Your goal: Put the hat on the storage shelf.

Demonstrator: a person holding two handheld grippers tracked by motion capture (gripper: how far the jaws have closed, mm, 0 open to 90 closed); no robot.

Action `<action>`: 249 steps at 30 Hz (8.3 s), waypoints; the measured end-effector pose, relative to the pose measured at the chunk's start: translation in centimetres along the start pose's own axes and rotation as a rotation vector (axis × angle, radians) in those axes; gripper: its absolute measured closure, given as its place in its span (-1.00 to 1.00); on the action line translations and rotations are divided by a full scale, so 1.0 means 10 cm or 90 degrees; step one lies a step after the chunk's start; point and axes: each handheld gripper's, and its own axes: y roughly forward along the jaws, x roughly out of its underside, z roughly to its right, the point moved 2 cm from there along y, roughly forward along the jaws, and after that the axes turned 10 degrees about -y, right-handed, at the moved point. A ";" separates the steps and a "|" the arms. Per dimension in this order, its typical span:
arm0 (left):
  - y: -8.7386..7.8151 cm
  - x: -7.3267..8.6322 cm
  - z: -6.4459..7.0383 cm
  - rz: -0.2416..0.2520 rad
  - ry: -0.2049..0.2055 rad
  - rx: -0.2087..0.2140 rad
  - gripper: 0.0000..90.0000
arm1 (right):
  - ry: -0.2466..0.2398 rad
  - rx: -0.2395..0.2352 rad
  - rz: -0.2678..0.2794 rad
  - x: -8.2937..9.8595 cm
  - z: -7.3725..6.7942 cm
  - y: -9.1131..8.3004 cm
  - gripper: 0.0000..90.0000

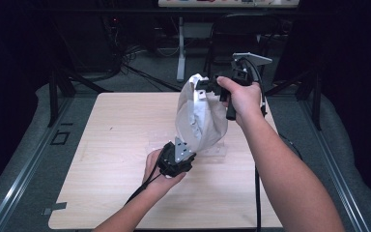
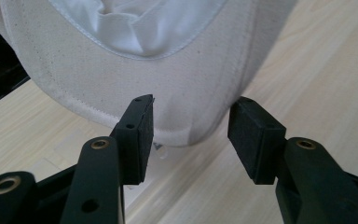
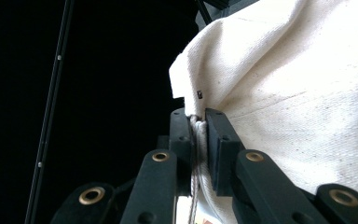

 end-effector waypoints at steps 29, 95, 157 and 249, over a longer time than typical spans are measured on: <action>-0.01 0.09 -0.42 0.003 -0.087 0.134 0.88 | -0.020 0.031 -0.016 0.02 -0.05 0.17 0.82; 0.05 0.23 -0.34 -0.044 -0.144 0.050 0.88 | -0.025 0.055 -0.088 0.23 0.23 0.56 0.82; -0.59 1.06 -1.00 0.010 -0.227 0.014 0.13 | -0.078 0.084 -0.058 0.39 0.35 -0.11 0.64; -0.54 1.07 -0.89 0.009 -0.196 0.014 0.10 | -0.241 0.264 0.127 2.49 2.03 -0.40 0.07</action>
